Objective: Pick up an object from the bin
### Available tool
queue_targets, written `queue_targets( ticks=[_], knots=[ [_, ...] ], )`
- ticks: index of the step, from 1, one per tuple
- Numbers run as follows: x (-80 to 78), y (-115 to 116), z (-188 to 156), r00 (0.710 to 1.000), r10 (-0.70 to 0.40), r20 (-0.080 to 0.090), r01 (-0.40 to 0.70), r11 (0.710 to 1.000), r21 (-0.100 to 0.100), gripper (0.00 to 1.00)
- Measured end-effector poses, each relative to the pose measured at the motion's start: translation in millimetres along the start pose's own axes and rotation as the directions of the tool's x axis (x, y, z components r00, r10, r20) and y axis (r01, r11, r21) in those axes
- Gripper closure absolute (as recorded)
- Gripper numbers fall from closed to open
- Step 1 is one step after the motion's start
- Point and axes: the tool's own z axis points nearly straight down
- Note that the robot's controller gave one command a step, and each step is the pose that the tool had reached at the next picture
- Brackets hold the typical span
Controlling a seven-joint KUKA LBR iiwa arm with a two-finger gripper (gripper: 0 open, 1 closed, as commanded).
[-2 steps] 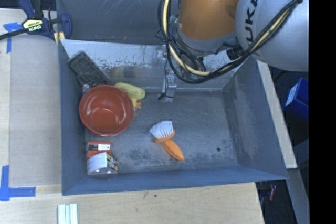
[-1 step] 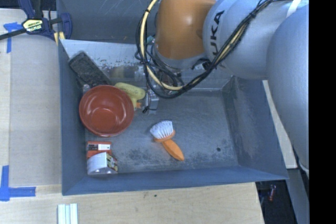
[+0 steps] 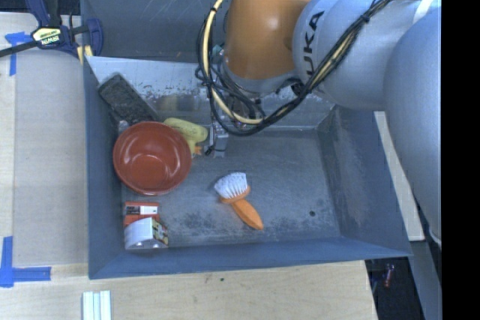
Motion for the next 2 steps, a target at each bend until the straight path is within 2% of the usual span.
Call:
queue_targets(
  ticks=[1,2],
  knots=[
    [0.5,29,38,1.0,0.017,-0.009,-0.017,1.0,0.0,0.0],
    [-5.1,23,80,1.0,0.01,0.003,-0.01,1.0,0.001,0.0]
  ],
)
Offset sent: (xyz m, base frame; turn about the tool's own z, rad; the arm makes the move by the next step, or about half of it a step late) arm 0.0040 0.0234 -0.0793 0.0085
